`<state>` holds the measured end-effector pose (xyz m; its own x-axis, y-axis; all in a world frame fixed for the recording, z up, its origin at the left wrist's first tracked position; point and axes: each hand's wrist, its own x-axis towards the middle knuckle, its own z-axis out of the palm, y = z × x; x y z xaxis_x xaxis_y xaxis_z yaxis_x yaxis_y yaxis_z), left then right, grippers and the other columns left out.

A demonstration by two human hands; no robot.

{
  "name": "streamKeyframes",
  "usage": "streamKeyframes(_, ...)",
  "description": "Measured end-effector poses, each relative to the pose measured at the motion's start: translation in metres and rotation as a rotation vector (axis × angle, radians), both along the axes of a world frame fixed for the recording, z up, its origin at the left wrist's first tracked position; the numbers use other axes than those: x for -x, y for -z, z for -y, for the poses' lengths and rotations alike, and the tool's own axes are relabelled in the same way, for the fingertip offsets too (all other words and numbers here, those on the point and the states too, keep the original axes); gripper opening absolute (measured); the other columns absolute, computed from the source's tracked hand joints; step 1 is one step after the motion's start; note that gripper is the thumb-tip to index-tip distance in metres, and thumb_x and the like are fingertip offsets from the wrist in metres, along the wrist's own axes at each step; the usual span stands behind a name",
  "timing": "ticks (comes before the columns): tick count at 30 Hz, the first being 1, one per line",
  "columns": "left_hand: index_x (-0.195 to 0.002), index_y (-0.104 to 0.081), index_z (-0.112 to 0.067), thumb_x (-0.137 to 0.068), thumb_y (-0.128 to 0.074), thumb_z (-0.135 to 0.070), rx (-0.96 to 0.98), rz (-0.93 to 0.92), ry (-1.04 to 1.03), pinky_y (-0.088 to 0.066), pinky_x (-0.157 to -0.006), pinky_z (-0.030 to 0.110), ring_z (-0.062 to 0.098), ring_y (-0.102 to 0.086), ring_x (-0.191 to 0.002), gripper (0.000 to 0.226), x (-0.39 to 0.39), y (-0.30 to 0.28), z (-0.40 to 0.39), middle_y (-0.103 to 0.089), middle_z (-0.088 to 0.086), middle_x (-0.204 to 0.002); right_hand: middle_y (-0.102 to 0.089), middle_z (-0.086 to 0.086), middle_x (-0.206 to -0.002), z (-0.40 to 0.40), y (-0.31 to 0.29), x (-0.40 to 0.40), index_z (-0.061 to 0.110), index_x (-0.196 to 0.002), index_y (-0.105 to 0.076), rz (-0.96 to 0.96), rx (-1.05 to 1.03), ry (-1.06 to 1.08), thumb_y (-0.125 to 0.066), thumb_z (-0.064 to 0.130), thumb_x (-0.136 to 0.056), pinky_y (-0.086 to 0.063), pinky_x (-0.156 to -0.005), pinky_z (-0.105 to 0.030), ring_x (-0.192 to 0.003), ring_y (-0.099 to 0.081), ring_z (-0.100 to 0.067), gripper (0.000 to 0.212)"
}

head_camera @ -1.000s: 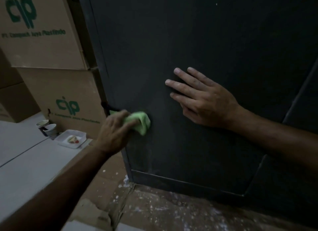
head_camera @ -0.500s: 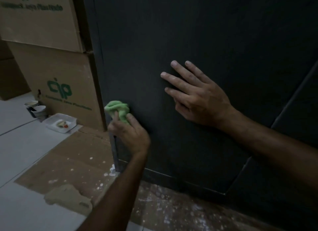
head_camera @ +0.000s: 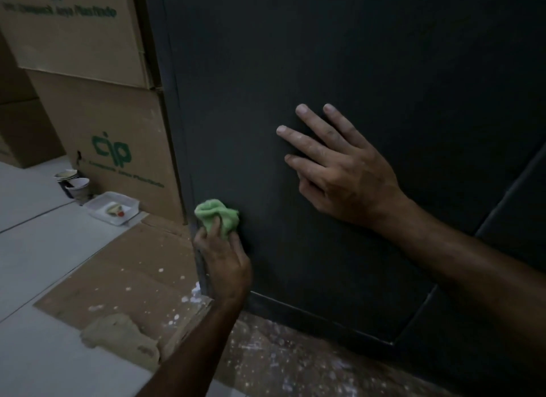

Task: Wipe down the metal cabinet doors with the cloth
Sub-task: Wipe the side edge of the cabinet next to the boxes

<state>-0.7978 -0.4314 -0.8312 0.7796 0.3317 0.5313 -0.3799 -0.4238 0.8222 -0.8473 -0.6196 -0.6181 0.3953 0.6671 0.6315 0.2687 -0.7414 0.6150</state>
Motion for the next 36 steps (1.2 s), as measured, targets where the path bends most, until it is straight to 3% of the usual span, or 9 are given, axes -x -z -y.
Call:
streamKeyframes(4, -0.159, -0.032, 0.004, -0.112, -0.038, -0.021, 0.222, -0.165, -0.187, -0.015, -0.126, 0.03, 0.039, -0.029, -0.152, 0.053, -0.039, -0.018, -0.025, -0.03, 0.031, -0.163, -0.051, -0.011, -0.153, 0.0, 0.001, -0.001, 0.012, -0.112, -0.074, 0.002, 0.017, 0.009, -0.053, 0.021, -0.1, -0.023, -0.124, -0.055, -0.151, -0.033, -0.038, 0.025)
streamKeyframes(8, -0.148, -0.043, 0.006, -0.108, -0.047, -0.019, 0.141, 0.097, -0.156, -0.015, -0.119, 0.017, 0.039, -0.038, -0.131, 0.047, -0.041, -0.049, -0.005, -0.041, 0.036, -0.141, -0.051, -0.01, -0.153, -0.003, 0.003, 0.001, 0.013, -0.112, -0.074, -0.013, -0.004, 0.02, -0.053, 0.02, -0.1, -0.025, -0.123, -0.057, -0.151, -0.033, -0.037, 0.026)
streamKeyframes(12, -0.14, -0.05, 0.01, -0.102, -0.057, -0.011, 0.011, 0.061, -0.012, -0.02, -0.12, 0.012, 0.035, -0.042, -0.129, 0.044, 0.003, 0.012, 0.015, -0.047, 0.042, -0.136, -0.052, -0.01, -0.153, -0.003, 0.002, 0.003, 0.013, -0.111, -0.075, -0.027, -0.019, 0.016, -0.052, 0.019, -0.101, -0.026, -0.123, -0.057, -0.15, -0.034, -0.037, 0.026)
streamKeyframes(16, -0.153, -0.033, 0.016, -0.107, -0.051, -0.003, 0.356, -0.219, -0.16, -0.037, -0.119, 0.054, 0.058, -0.042, -0.14, 0.052, -0.044, 0.025, -0.017, -0.035, 0.047, -0.151, -0.052, -0.01, -0.153, -0.005, 0.0, 0.004, 0.013, -0.111, -0.075, -0.035, -0.011, 0.018, -0.053, 0.019, -0.1, -0.025, -0.124, -0.056, -0.15, -0.034, -0.037, 0.025)
streamKeyframes(18, -0.16, -0.018, 0.009, -0.112, -0.043, -0.02, 0.537, -0.376, -0.261, -0.027, -0.124, 0.047, 0.05, -0.031, -0.15, 0.062, -0.051, 0.0, -0.016, -0.024, 0.039, -0.162, -0.052, -0.009, -0.153, -0.005, 0.001, 0.005, 0.013, -0.111, -0.076, -0.039, -0.018, 0.018, -0.054, 0.018, -0.1, -0.024, -0.124, -0.056, -0.15, -0.034, -0.037, 0.025)
streamKeyframes(22, -0.154, -0.036, 0.001, -0.106, -0.035, -0.041, 0.184, -0.255, -0.013, -0.046, -0.111, 0.051, 0.047, -0.05, -0.136, 0.064, 0.011, 0.02, 0.029, -0.046, 0.029, -0.151, -0.05, -0.009, -0.154, -0.003, 0.001, 0.003, 0.013, -0.112, -0.075, -0.045, -0.009, 0.016, -0.053, 0.02, -0.1, -0.023, -0.124, -0.056, -0.151, -0.032, -0.036, 0.026)
streamKeyframes(25, -0.152, -0.033, 0.007, -0.108, -0.036, -0.038, 0.203, -0.366, 0.076, -0.048, -0.104, 0.045, 0.049, -0.052, -0.132, 0.063, 0.018, 0.055, 0.011, -0.047, 0.033, -0.147, -0.05, -0.009, -0.154, -0.002, 0.002, 0.003, 0.013, -0.111, -0.075, -0.04, -0.02, 0.007, -0.053, 0.02, -0.1, -0.023, -0.124, -0.056, -0.152, -0.031, -0.036, 0.026)
streamKeyframes(29, -0.163, -0.01, 0.003, -0.113, -0.039, -0.029, 0.532, -0.64, -0.236, -0.031, -0.12, 0.048, 0.048, -0.036, -0.147, 0.066, -0.048, 0.039, -0.019, -0.026, 0.034, -0.163, -0.051, -0.009, -0.154, -0.003, 0.002, 0.003, 0.013, -0.111, -0.075, -0.048, -0.014, 0.015, -0.053, 0.02, -0.1, -0.024, -0.124, -0.056, -0.152, -0.032, -0.036, 0.025)
streamKeyframes(36, -0.155, -0.031, -0.005, -0.11, -0.048, -0.029, 0.445, -0.506, -0.05, -0.041, -0.108, 0.045, 0.042, -0.048, -0.137, 0.054, 0.013, 0.072, 0.029, -0.041, 0.024, -0.154, -0.051, -0.01, -0.153, -0.003, 0.002, 0.002, 0.013, -0.109, -0.076, -0.032, -0.017, 0.013, -0.053, 0.02, -0.1, -0.025, -0.123, -0.057, -0.151, -0.032, -0.037, 0.025)
